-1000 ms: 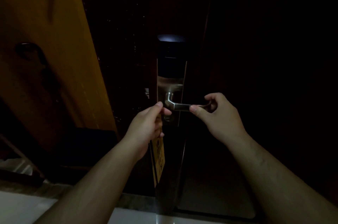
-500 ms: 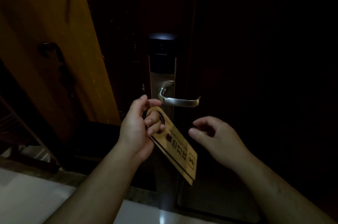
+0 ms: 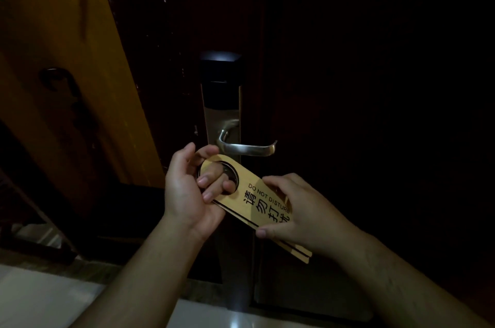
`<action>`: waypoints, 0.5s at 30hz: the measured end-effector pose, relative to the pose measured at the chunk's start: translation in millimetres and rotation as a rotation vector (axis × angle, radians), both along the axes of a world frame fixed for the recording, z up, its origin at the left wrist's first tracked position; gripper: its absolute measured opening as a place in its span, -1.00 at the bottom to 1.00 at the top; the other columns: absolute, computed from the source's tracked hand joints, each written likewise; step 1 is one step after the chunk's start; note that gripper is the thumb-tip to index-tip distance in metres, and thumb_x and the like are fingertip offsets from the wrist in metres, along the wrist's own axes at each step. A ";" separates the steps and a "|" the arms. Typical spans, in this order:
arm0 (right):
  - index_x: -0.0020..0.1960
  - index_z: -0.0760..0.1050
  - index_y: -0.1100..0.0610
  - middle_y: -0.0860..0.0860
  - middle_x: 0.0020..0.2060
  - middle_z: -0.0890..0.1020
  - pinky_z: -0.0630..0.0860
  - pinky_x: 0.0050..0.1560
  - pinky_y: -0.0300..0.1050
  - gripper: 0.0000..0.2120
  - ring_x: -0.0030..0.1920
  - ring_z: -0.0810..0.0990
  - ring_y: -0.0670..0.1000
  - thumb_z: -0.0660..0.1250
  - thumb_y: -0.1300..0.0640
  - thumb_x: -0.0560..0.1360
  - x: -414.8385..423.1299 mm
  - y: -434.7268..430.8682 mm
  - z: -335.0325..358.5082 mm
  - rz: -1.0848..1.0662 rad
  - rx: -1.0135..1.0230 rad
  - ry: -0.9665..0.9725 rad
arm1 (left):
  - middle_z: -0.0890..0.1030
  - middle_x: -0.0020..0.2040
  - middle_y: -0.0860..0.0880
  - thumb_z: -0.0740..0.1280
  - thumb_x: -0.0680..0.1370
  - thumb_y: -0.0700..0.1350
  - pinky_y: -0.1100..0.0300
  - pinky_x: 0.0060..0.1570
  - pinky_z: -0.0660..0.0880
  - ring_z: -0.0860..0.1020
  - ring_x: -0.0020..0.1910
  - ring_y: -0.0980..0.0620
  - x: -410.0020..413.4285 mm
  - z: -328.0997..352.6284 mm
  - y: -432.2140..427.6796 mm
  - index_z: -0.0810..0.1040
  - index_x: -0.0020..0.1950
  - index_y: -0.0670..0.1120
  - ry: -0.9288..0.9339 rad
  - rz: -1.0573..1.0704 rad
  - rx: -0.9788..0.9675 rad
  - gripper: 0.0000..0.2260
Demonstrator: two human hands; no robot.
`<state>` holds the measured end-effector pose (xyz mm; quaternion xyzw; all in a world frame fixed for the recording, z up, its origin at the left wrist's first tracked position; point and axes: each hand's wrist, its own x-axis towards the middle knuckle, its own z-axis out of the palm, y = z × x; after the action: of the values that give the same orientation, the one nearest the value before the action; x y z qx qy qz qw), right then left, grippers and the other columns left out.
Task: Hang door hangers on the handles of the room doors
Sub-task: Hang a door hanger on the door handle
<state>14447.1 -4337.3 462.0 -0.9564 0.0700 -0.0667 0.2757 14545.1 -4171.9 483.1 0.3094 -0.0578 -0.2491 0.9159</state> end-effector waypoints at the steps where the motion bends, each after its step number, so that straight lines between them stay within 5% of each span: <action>1: 0.47 0.14 -0.24 -0.31 0.23 0.29 0.45 0.24 -0.14 -0.08 0.26 0.33 -0.19 0.53 -0.26 0.23 1.4 0.9 -1.3 -0.002 -0.009 -0.005 | 0.22 -0.55 0.08 0.22 0.57 0.11 0.24 -0.43 0.32 0.17 -0.63 0.15 0.1 0.4 0.3 0.56 -0.14 -0.11 -0.007 -0.002 0.006 -0.69; 7: 0.49 0.03 -0.26 -0.30 0.22 0.27 0.47 0.22 -0.09 0.01 0.25 0.32 -0.16 0.53 -0.29 0.20 6.4 6.1 -7.2 -0.046 -0.006 -0.048 | 0.27 -0.50 0.05 0.19 0.59 0.09 0.21 -0.38 0.35 0.20 -0.60 0.14 1.8 7.1 0.8 0.59 -0.07 -0.13 -0.044 0.018 0.050 -0.67; 15: 0.42 0.20 -0.15 -0.28 0.12 0.23 0.44 -0.09 -0.40 -0.14 0.11 0.36 -0.23 0.57 -0.15 0.25 6.6 -1.8 0.7 -0.073 0.023 -0.087 | 0.62 -0.21 -0.13 0.11 0.64 0.06 0.09 -0.13 0.47 0.54 -0.33 0.00 14.3 -5.8 1.6 0.60 0.14 -0.16 -0.207 0.117 0.290 -0.61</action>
<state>14453.7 -4339.1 462.8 -0.9461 0.0936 -0.1174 0.2869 14559.4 -4170.3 477.3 0.4648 -0.0972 -0.1678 0.8639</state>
